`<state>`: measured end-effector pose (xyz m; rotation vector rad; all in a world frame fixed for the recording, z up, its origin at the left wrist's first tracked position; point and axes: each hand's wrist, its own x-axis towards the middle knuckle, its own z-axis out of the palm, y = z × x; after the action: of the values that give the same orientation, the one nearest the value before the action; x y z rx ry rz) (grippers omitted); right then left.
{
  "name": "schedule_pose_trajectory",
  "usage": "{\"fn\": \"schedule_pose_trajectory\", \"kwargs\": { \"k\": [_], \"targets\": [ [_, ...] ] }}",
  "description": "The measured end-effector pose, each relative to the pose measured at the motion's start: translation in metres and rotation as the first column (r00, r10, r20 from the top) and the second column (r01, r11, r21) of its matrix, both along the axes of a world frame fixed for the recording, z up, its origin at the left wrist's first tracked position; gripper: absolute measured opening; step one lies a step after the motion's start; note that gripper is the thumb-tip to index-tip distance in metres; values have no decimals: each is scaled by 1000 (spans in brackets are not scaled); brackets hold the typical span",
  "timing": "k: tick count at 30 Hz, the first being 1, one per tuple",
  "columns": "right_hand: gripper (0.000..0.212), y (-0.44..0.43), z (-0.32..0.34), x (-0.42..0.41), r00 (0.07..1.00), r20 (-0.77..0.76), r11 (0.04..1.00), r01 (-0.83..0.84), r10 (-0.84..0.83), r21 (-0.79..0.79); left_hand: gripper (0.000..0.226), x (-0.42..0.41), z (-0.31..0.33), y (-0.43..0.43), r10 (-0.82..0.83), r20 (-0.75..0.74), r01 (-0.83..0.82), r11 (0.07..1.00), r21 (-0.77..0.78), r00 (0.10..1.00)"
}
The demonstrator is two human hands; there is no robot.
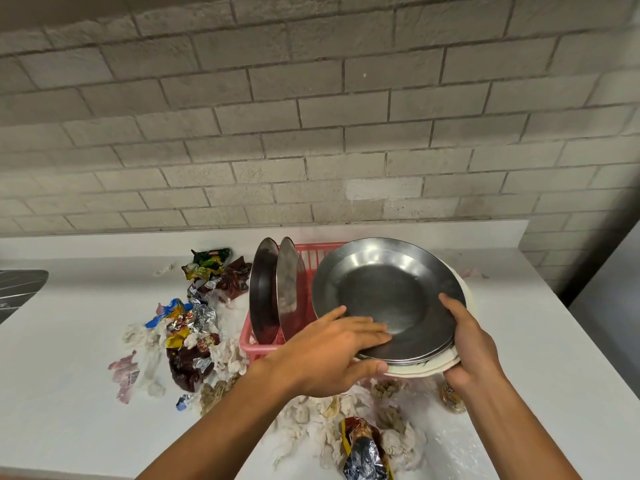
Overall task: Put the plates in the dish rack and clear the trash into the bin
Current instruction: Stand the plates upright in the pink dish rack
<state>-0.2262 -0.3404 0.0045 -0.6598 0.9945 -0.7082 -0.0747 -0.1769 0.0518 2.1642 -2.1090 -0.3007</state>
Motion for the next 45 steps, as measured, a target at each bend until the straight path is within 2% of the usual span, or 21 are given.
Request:
{"fn": "schedule_pose_trajectory", "kwargs": {
  "k": [5,8,11,13,22,25,29,32,35,38,42,45],
  "targets": [
    [51,2,4,-2,1000,2,1000,21,-21,2,41,-7,1,0,5,-53,-11,995,-104,999],
    [60,2,5,-2,999,-24,999,29,-29,14,40,-9,2,-1,14,-62,-21,993,-118,998],
    [59,0,7,-3,998,-44,999,43,-42,16,53,-11,-3,0,-27,1,27,996,-80,1000],
    [59,-1,8,-4,998,-54,999,39,-38,16,51,-13,-6,0,-31,30,34,995,-94,999],
    [40,0,9,-3,998,-32,998,60,-59,17,40,-19,-26,3,-102,238,174,937,-302,966],
    [39,2,11,-2,998,-28,998,61,-61,7,49,-20,-34,5,-111,300,217,913,-347,948],
    [36,3,15,-3,997,-31,998,64,-64,0,45,-22,-38,6,-126,360,281,864,-419,924],
    [33,3,16,-3,997,-18,997,71,-71,-4,41,-21,-39,7,-146,312,290,826,-484,939],
    [31,2,18,-4,996,-3,996,91,-91,-6,41,-20,-37,7,-138,199,226,814,-535,970],
    [34,1,20,-4,996,33,996,89,-89,-7,45,-18,-33,6,-120,163,195,774,-603,979],
    [48,-1,17,-3,994,57,995,96,-95,-6,36,-18,-15,4,-74,93,119,632,-766,993],
    [46,-7,13,-7,995,19,995,100,-99,-6,23,-14,6,5,-4,-75,-62,511,-858,997]
  ]
}}
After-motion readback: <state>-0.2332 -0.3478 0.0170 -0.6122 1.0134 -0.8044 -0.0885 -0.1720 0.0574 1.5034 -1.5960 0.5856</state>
